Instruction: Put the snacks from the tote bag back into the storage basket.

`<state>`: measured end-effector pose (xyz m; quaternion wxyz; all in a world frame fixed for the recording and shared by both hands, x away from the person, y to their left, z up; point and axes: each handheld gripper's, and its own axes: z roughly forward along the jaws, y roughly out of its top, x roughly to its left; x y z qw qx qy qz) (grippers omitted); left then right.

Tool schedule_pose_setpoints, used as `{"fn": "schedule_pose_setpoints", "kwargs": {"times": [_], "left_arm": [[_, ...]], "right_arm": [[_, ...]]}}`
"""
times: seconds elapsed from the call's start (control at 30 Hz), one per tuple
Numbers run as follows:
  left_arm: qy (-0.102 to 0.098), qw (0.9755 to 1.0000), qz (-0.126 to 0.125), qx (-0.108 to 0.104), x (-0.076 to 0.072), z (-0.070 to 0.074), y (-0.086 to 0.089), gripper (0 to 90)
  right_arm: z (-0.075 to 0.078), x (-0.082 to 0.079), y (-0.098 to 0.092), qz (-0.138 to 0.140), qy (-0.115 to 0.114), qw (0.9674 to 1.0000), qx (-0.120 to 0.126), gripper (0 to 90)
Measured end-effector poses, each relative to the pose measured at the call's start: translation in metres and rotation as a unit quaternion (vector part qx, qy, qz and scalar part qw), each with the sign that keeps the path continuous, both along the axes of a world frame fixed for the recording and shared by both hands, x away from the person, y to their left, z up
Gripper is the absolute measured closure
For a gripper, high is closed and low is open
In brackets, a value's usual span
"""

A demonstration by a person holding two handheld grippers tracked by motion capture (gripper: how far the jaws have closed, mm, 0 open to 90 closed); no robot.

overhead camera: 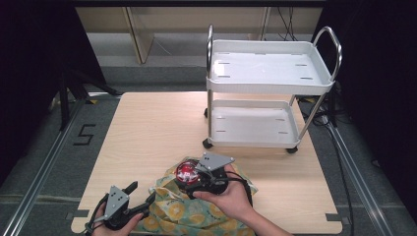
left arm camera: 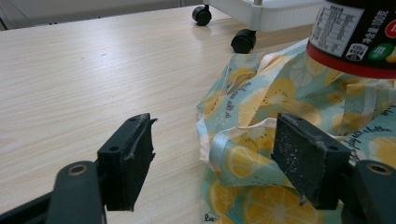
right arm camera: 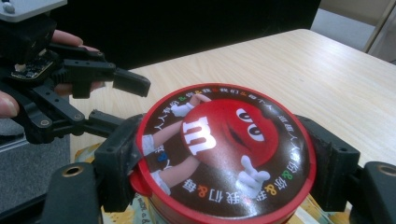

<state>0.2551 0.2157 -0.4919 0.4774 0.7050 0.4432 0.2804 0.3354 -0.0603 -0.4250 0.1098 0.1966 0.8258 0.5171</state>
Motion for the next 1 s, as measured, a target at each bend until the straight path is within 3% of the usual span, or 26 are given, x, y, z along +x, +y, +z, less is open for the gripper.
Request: {"fn": "schedule_pose_setpoints", "kwargs": {"times": [0.17,0.27,0.3,0.53,0.9,0.93,0.97,1.0], "left_arm": [[0.0,1.0,0.001,0.0,0.0,0.0,0.001,28.3],[-0.005,0.9999,0.001,-0.013,0.001,-0.001,0.0,28.3],[0.002,1.0,0.003,-0.001,0.0,0.0,0.001,28.3],[0.001,1.0,0.003,-0.003,0.0,0.0,0.001,28.3],[-0.001,1.0,0.0,-0.006,0.001,-0.001,0.001,28.3],[0.001,1.0,0.002,-0.005,0.0,0.0,0.001,28.3],[0.0,1.0,0.002,-0.005,0.0,0.0,0.001,28.3],[-0.001,1.0,0.001,-0.006,0.001,0.0,0.001,28.3]], "right_arm": [[0.002,0.001,-0.004,-0.002,0.0,1.0,0.004,26.4],[0.003,0.001,-0.006,-0.007,0.001,1.0,0.004,26.4],[0.003,0.001,-0.006,-0.006,0.003,1.0,0.004,26.4],[0.005,0.002,-0.009,-0.011,-0.005,0.9999,0.004,26.4],[0.006,0.003,-0.011,-0.014,0.002,0.9999,0.009,26.4],[0.007,0.004,-0.012,-0.013,-0.01,0.9998,0.007,26.4],[0.008,0.003,-0.013,-0.015,0.003,0.9999,0.006,26.4],[0.008,0.004,-0.013,-0.014,-0.001,0.9999,0.006,26.4]]}}
